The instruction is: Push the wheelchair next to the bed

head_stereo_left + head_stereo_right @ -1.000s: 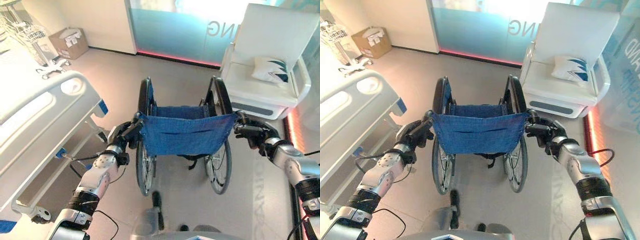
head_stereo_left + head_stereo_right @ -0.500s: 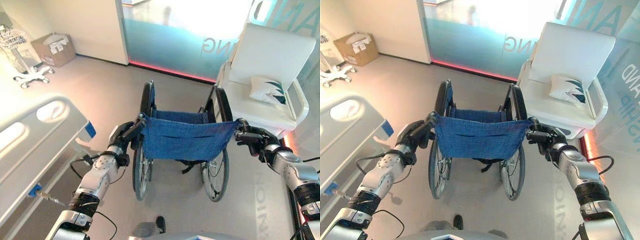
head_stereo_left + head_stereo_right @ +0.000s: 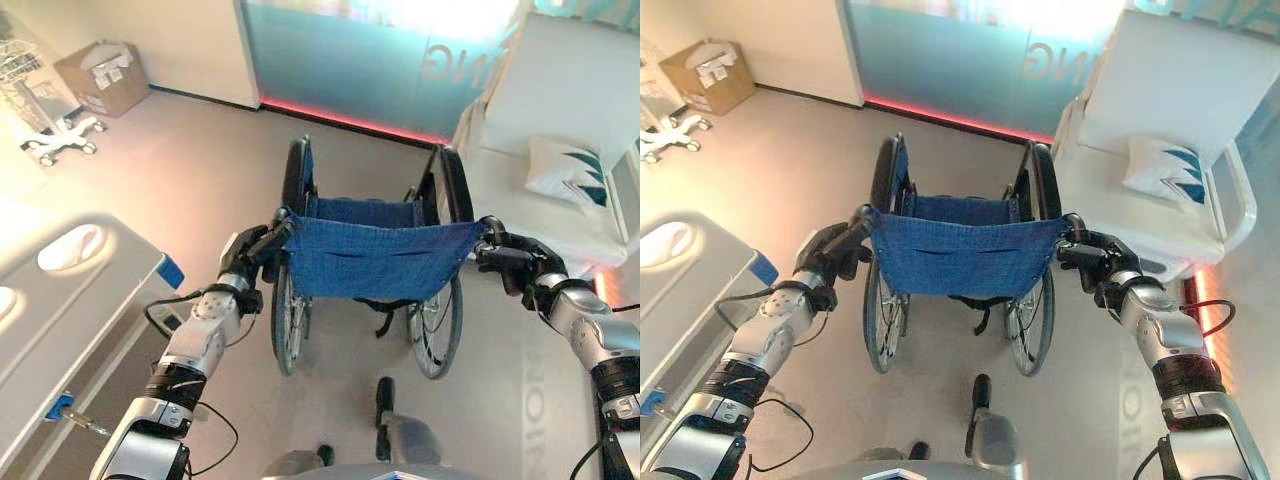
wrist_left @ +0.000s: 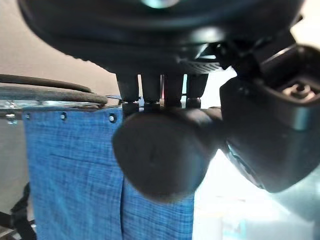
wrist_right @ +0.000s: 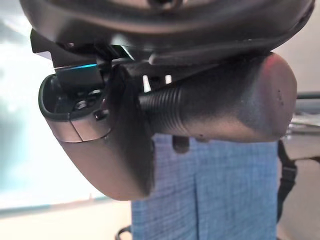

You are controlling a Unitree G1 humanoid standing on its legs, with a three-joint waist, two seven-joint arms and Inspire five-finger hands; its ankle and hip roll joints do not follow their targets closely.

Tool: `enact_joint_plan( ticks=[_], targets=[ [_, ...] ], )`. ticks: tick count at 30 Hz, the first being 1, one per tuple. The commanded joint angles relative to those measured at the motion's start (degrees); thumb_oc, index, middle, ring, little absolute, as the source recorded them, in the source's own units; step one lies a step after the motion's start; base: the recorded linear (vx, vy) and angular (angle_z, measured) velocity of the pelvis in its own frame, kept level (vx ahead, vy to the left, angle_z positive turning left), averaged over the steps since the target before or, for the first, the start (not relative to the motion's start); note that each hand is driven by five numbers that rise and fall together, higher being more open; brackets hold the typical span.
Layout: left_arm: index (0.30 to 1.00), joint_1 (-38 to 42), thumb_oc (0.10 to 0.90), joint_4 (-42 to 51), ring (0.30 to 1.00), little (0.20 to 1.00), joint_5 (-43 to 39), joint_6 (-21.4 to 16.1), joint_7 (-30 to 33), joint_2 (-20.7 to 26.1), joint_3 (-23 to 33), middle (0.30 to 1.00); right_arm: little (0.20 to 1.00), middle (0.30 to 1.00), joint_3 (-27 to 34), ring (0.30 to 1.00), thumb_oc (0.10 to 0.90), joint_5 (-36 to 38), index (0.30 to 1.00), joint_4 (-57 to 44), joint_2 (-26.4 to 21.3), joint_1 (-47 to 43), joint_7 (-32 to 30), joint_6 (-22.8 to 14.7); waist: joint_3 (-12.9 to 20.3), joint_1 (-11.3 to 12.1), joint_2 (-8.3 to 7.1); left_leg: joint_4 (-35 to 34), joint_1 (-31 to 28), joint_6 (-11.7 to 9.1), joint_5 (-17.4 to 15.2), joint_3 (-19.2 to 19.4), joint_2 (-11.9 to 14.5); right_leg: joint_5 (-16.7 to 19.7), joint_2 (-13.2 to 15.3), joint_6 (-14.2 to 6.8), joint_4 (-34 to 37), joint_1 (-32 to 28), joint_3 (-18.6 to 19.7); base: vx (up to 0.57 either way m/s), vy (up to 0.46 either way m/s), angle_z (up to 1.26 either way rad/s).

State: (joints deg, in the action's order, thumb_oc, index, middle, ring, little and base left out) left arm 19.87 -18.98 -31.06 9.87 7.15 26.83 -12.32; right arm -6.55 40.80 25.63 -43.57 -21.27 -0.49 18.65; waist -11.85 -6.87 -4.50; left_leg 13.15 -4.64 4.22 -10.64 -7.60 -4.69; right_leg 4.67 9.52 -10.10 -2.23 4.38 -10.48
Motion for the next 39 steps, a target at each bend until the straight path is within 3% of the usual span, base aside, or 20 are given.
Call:
enact_joint_plan(
  ticks=[1,4,6,7,8,10,12,16,17,19,20,22,25,27,30,32,33,35,37,39],
  targets=[
    [0.300,-4.52,0.400,8.29,0.300,0.300,-2.08,-0.55,-1.61,1.77,-0.80,0.300,0.300,0.300,-3.05,0.300,0.400,1.16,0.300,0.71,3.20,-8.80,4.98,-4.64,3.52,7.40,0.58,0.03,-4.27,-1.67,-2.43,8.92,1.30,2.19,-0.73,1.45,-8.15,5.24,2.09,0.23,-0.257,0.93],
    [0.300,-5.32,0.400,9.08,0.300,0.300,-3.72,0.08,-0.71,1.99,0.37,0.300,0.300,0.300,-3.64,0.300,0.400,0.82,0.300,0.22,3.17,-9.36,5.02,-3.98,4.46,7.61,0.91,3.26,-5.10,-3.80,0.60,8.00,3.78,-0.67,-2.27,3.86,-8.75,3.33,0.74,0.27,-0.343,0.78],
    [0.300,-6.92,0.400,10.10,0.300,0.300,-4.56,0.16,-0.86,2.02,1.57,0.300,0.300,0.300,-4.14,0.300,0.400,0.53,0.300,-0.03,2.85,-9.74,4.78,-4.01,4.63,8.56,0.69,13.30,-2.36,-6.00,7.18,8.63,5.17,-3.15,-3.43,6.88,-8.05,0.10,-1.62,0.18,-0.319,0.47],
    [0.300,-6.95,0.400,10.13,0.300,0.300,-4.56,0.17,-0.85,2.03,1.59,0.300,0.300,0.300,-4.15,0.300,0.400,0.53,0.300,-0.04,2.87,-9.75,4.77,-4.00,4.65,8.46,0.76,13.74,-2.09,-6.06,7.00,8.52,5.27,-3.17,-3.51,6.93,-8.08,0.14,-1.73,0.17,-0.305,0.30],
    [0.300,-7.99,0.400,10.60,0.300,0.300,-4.51,-0.13,-1.29,1.93,2.01,0.300,0.300,0.300,-4.62,0.300,0.400,0.04,0.300,-0.13,2.86,-10.00,3.98,-4.31,4.13,9.25,0.19,22.75,2.19,-6.55,9.11,10.74,5.25,-4.46,-3.61,8.73,-7.78,-2.33,-3.19,0.11,-0.196,0.16],
    [0.300,-8.79,0.400,11.17,0.300,0.300,-4.35,-0.36,-1.19,1.66,2.24,0.300,0.300,0.300,-4.80,0.300,0.400,0.09,0.300,-0.55,2.79,-9.89,2.81,-4.70,3.76,9.88,0.06,25.10,5.88,-6.66,10.00,13.04,6.35,-5.12,-3.96,9.59,-7.28,-4.63,-4.81,0.19,-0.251,0.14],
    [0.300,-8.90,0.400,11.14,0.300,0.300,-4.18,-0.61,-1.56,1.69,2.27,0.300,0.300,0.300,-4.76,0.300,0.400,0.50,0.300,-1.01,2.65,-9.80,1.88,-4.87,3.55,10.34,0.03,23.12,7.20,-6.30,9.66,14.48,6.87,-5.40,-4.18,9.50,-6.79,-6.05,-5.77,0.20,-0.146,0.04],
    [0.300,-8.24,0.400,11.05,0.300,0.300,-4.95,-0.99,-1.87,2.67,2.16,0.300,0.300,0.300,-5.53,0.300,0.400,0.82,0.300,0.05,2.58,-12.60,-0.17,-4.33,3.20,12.23,1.70,4.67,7.42,-7.84,11.13,19.41,5.70,-8.53,-7.20,8.30,-5.29,-11.60,-7.27,0.29,-0.055,0.04],
    [0.300,-8.05,0.400,11.17,0.300,0.300,-5.02,-1.04,-1.81,2.80,1.79,0.300,0.300,0.300,-5.74,0.300,0.400,1.14,0.300,0.53,2.31,-13.17,-0.69,-4.14,3.42,12.89,2.37,-1.90,9.07,-8.30,13.08,22.58,4.44,-9.41,-8.47,8.13,-4.51,-13.60,-7.99,0.37,-0.042,0.43],
    [0.300,-8.02,0.400,11.41,0.300,0.300,-5.19,-1.03,-1.71,2.96,1.53,0.300,0.300,0.300,-5.82,0.300,0.400,1.45,0.300,0.98,2.05,-13.32,-0.90,-4.05,3.62,13.41,2.61,-6.33,10.34,-8.74,15.40,25.70,3.73,-10.48,-9.28,8.06,-3.91,-15.78,-8.30,0.32,-0.040,0.51],
    [0.300,-7.97,0.400,11.90,0.300,0.300,-5.60,-0.92,-1.70,3.43,1.33,0.300,0.300,0.300,-5.64,0.300,0.400,1.32,0.300,1.67,1.74,-12.68,-0.73,-4.57,4.21,13.93,3.16,-10.06,12.66,-8.93,18.52,29.66,4.02,-11.54,-10.79,8.54,-3.02,-18.20,-9.19,0.30,-0.038,0.19],
    [0.300,-7.84,0.400,12.11,0.300,0.300,-6.16,-0.60,-1.37,3.80,1.32,0.300,0.300,0.300,-5.50,0.300,0.400,0.75,0.300,2.93,1.62,-12.09,0.66,-5.17,5.21,14.81,2.91,-11.73,13.27,-8.32,19.10,30.63,3.01,-12.83,-11.17,8.69,-2.58,-19.85,-9.95,0.32,-0.037,-0.24],
    [0.300,-8.02,0.400,12.03,0.300,0.300,-6.11,-0.25,-0.51,3.79,2.18,0.300,0.300,0.300,-6.12,0.300,0.400,0.09,0.300,4.91,2.08,-12.98,2.86,-5.38,6.30,16.20,2.22,-10.89,12.91,-6.25,16.77,28.19,0.95,-13.25,-10.88,8.18,-2.63,-20.35,-9.19,0.31,-0.001,-0.09],
    [0.300,-8.43,0.400,11.47,0.300,0.300,-5.82,-0.29,0.27,3.79,3.39,0.300,0.300,0.300,-6.81,0.300,0.400,-0.50,0.300,6.69,2.70,-14.24,4.89,-5.48,7.22,17.82,1.41,-9.56,12.11,-3.38,13.37,26.58,-0.45,-13.19,-9.07,6.87,-5.05,-21.24,-9.27,0.40,0.070,-0.49],
    [0.300,-8.72,0.400,10.39,0.300,0.300,-6.03,-0.73,0.85,3.59,4.26,0.300,0.300,0.300,-6.34,0.300,0.400,-0.59,0.300,6.79,3.74,-13.62,5.70,-5.83,7.97,19.11,0.34,-8.81,10.49,-0.20,11.01,23.49,-2.72,-6.90,-4.59,2.48,-15.84,-19.81,-10.10,0.29,0.129,-0.05],
    [0.300,-8.04,0.400,9.40,0.300,0.300,-5.91,-0.63,-0.06,3.73,4.35,0.300,0.300,0.300,-4.94,0.300,0.400,-1.24,0.300,5.67,4.34,-11.36,5.81,-6.27,7.60,18.35,1.64,-9.19,7.54,0.51,10.67,19.92,-2.64,-1.91,-0.45,0.43,-32.53,-14.61,-8.98,0.30,0.178,0.42],
    [0.300,-7.84,0.400,9.13,0.300,0.300,-5.82,-0.64,-0.20,3.76,4.26,0.300,0.300,0.300,-4.65,0.300,0.400,-1.38,0.300,5.27,4.42,-10.71,5.85,-6.39,7.45,18.18,1.78,-9.23,6.99,0.64,10.62,18.96,-2.82,-1.48,0.48,0.23,-35.99,-13.07,-8.39,0.24,0.139,0.51],
    [0.300,-6.93,0.400,8.10,0.300,0.300,-5.72,-0.98,-0.62,3.73,3.68,0.300,0.300,0.300,-4.39,0.300,0.400,-1.33,0.300,4.21,4.16,-9.65,5.66,-6.43,6.76,16.64,3.58,-9.44,4.45,0.82,10.96,15.84,-1.65,0.57,0.81,1.91,-44.06,-7.19,-6.10,0.26,0.069,0.73],
    [0.300,-5.81,0.400,6.40,0.300,0.300,-5.79,-2.01,-0.57,3.17,2.83,0.300,0.300,0.300,-5.00,0.300,0.400,-1.29,0.300,4.33,4.38,-10.21,5.50,-6.65,6.43,15.51,3.84,-10.21,2.43,1.02,10.53,14.12,-1.79,-0.85,1.78,2.96,-40.88,-4.12,-5.85,0.29,-0.035,0.39],
    [0.300,-4.17,0.400,4.89,0.300,0.300,-5.55,-2.57,-0.77,2.83,1.68,0.300,0.300,0.300,-5.49,0.300,0.400,-0.70,0.300,5.12,4.12,-11.93,5.57,-6.65,5.82,14.61,3.74,-10.32,0.78,0.63,9.83,12.12,-1.83,-1.82,2.31,3.73,-29.64,-2.20,-6.08,0.30,-0.190,0.40]
  ],
)
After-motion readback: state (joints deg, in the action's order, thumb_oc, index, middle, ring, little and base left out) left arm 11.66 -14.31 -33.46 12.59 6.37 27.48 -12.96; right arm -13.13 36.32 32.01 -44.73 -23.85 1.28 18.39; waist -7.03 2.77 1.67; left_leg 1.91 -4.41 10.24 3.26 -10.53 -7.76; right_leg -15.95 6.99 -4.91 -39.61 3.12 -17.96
